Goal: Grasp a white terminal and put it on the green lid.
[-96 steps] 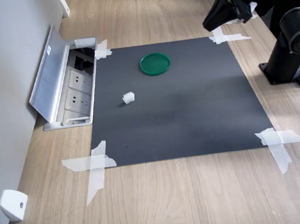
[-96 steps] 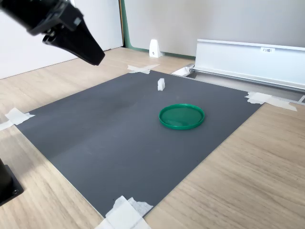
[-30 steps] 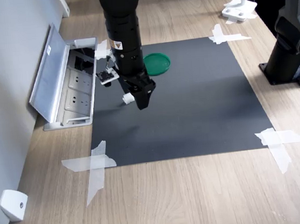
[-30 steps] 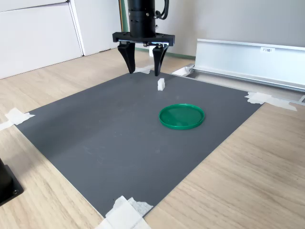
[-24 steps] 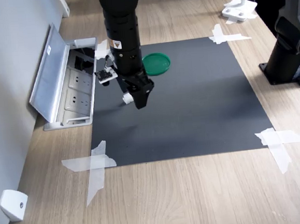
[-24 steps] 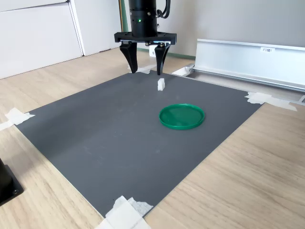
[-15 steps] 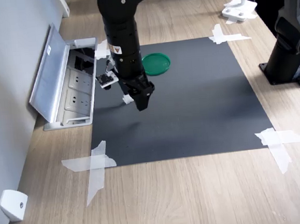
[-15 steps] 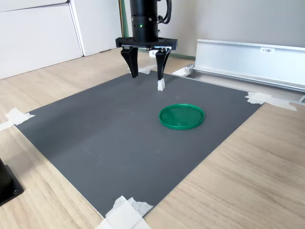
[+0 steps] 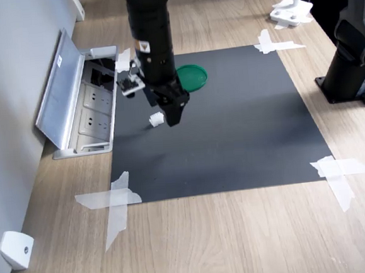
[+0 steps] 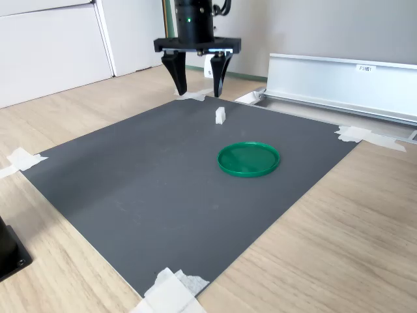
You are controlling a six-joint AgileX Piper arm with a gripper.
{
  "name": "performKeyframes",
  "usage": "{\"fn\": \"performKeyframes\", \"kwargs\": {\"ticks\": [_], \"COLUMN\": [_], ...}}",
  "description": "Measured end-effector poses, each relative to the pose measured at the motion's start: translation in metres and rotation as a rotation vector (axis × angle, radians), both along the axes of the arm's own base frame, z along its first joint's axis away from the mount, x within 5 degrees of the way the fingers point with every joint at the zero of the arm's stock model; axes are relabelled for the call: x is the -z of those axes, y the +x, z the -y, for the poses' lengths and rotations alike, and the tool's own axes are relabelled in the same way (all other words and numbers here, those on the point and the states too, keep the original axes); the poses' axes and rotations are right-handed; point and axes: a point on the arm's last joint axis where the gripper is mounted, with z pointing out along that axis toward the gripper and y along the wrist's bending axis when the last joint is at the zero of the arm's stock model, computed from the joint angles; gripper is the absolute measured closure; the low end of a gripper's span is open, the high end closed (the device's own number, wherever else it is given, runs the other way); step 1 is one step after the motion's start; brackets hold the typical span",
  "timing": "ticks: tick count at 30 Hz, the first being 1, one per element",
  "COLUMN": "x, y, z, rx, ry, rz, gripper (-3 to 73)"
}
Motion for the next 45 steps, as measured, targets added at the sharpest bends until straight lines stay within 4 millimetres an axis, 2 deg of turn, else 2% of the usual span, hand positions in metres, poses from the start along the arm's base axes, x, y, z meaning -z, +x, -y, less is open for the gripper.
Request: {"fn": "performKeyframes", "kwargs": {"ticks": [7,15,21,35,41,45], "x": [0.000,0.000,0.006,0.048,0.052,0.052], "y": [0.000,0.004,0.006,0.021,0.022,0.023], "z": [0.003,0.034,0.028,0.023,0.022,0.022], "rx": [-0.003,0.069,0.047,0.030,0.035,0.035], "ry": [-0.019,-0.029,-0.017,-0.020,-0.009,-0.008], "rz": [0.000,0.010,-0.004,-0.039,-0.037,-0.028], "gripper": [-2.6,-2.5,-2.5,-1.8,-1.1,2.5]}}
